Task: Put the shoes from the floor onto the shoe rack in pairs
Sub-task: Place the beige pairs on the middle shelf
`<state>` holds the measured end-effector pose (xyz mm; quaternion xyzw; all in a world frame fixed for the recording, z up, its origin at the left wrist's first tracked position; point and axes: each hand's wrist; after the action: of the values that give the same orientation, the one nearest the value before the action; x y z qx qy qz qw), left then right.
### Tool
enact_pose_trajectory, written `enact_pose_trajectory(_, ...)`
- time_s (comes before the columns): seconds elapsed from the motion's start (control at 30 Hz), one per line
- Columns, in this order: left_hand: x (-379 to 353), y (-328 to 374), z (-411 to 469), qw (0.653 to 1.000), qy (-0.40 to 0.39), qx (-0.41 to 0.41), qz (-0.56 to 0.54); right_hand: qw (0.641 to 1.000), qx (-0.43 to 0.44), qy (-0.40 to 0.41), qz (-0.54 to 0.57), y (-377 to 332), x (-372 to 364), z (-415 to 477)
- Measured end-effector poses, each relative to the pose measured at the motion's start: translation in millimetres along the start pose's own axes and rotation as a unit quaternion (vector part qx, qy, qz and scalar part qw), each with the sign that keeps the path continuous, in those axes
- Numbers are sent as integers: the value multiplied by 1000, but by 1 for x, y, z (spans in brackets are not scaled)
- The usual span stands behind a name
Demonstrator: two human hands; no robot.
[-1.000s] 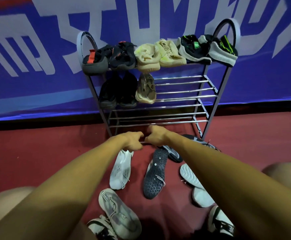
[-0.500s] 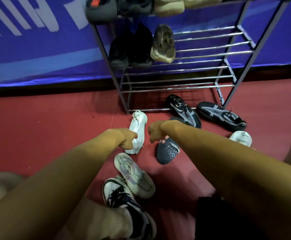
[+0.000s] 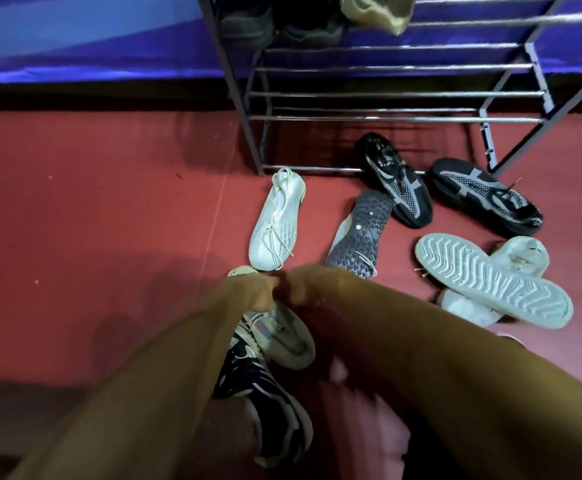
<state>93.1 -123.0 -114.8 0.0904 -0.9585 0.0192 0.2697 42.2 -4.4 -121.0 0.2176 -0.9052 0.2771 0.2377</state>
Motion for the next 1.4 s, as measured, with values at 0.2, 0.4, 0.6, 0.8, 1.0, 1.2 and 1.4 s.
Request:
enact_pose_trajectory(0.2,-18,-10,28,1000,15,6,-14,999,-6,-52,5,1,-25,17)
enact_pose_trajectory(0.4,-22,-7,38,999,45,-5,26,1000,-26,5,3,4,-39,33)
enact_pose_trajectory(0.6,-9,4,20,996,84,1,35,999,-34,-5,10,5,-37,31)
enact_pose_trajectory(0.8,-1,12,2,996,81,-24,-15,1000,2,-5,29,15,-24,-19)
enact_pose_trajectory(1.0,16,36,-31,993,109,-10,48,1000,-6,-15,-7,18,1,-75)
enact_pose_trajectory(1.2,25,61,-54,981,155,-17,112,1000,3,9,26,25,3,-119)
enact_pose_trajectory(1.4,69,99,-99,962,243,-93,89,997,-49,31,44,38,8,-137)
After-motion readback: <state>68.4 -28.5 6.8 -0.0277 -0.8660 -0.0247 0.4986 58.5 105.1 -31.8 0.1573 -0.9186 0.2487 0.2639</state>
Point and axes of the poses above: each hand's wrist, its own z-axis towards the middle knuckle, its own x-axis out of the back of the hand, y = z × x, and after that the axes turned 1 degree about z, right-handed
